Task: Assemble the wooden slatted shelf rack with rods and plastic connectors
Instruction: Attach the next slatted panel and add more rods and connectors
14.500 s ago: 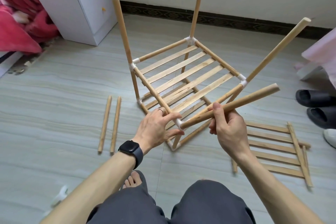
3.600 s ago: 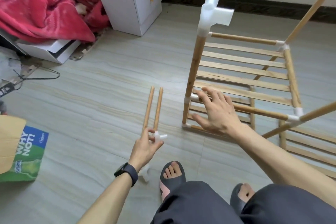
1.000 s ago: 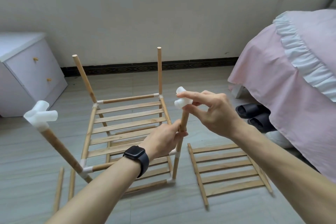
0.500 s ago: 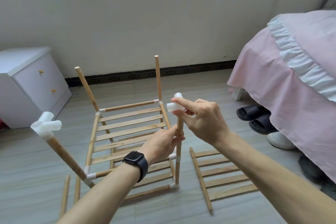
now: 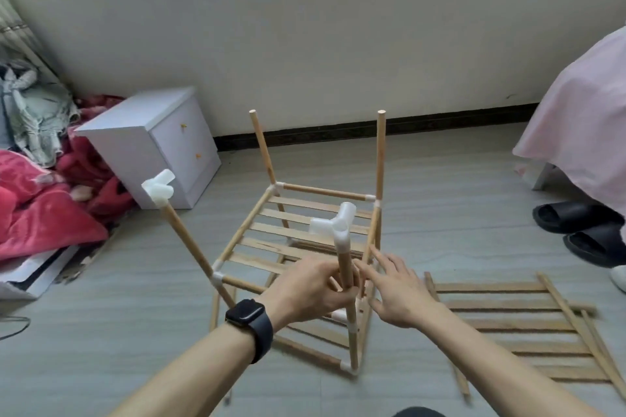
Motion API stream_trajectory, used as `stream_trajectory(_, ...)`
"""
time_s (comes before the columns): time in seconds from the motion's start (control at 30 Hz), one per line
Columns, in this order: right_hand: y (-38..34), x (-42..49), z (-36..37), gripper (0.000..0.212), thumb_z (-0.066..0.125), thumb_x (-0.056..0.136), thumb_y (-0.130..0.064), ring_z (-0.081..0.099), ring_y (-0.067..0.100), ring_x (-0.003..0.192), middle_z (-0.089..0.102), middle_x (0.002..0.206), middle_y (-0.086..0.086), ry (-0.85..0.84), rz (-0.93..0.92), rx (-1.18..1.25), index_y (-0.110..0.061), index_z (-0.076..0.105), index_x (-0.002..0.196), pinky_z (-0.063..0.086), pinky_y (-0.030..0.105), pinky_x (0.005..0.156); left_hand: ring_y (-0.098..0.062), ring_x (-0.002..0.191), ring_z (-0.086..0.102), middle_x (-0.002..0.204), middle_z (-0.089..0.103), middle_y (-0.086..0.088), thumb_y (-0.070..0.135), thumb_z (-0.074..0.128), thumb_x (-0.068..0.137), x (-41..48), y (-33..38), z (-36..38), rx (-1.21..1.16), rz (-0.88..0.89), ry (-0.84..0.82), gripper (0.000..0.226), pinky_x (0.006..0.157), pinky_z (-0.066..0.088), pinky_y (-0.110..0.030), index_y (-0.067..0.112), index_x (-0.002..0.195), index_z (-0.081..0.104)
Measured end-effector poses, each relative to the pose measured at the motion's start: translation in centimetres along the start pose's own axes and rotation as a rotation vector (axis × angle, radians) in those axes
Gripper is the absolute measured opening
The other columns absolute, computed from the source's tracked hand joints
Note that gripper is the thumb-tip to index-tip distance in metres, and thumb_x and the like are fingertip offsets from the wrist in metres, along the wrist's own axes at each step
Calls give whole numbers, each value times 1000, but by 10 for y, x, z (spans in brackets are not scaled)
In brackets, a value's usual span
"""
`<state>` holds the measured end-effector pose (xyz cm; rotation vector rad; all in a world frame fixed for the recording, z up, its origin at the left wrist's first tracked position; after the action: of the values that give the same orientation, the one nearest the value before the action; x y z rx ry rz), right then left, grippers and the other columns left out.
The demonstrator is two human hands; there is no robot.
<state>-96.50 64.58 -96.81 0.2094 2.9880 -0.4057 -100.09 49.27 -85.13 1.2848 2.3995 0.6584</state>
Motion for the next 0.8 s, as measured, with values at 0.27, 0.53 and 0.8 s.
stream_trajectory(0.27, -77, 49, 6, 41, 48, 96, -55, 46, 31, 131, 59, 132, 0, 182, -297, -326, -28, 56, 126, 27, 50, 116, -3, 87, 72, 91, 76, 11, 31, 76, 87, -88, -92, -46, -275, -211, 274, 10, 84, 61, -33, 27, 96, 75)
stream_trajectory(0.53, -120, 36, 26, 25, 57, 100, -43, 50, 25, 94, 55, 108, 1, 237, -373, -75, -26, 64, 117, 53, 42, 80, 10, 84, 68, 88, 74, 19, 29, 74, 89, -136, -171, -87, -197, -446, 615, 9, 83, 59, -23, 34, 96, 71)
stream_trajectory(0.8, -123, 49, 34, 35, 33, 103, -51, 52, 29, 101, 53, 129, 3, 283, -308, -116, -30, 59, 112, 45, 44, 90, 9, 80, 68, 80, 72, 21, 38, 70, 84, -117, -192, -96, -139, -543, 814, 6, 73, 53, -16, 36, 85, 64)
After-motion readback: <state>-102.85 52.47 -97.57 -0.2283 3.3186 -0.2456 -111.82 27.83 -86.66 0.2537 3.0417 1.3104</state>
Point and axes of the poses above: each hand's wrist, its own x-axis towards the middle knuckle, its own z-axis out of the palm, y = z × x, the point moved 7 cm from there along x, towards the middle knuckle
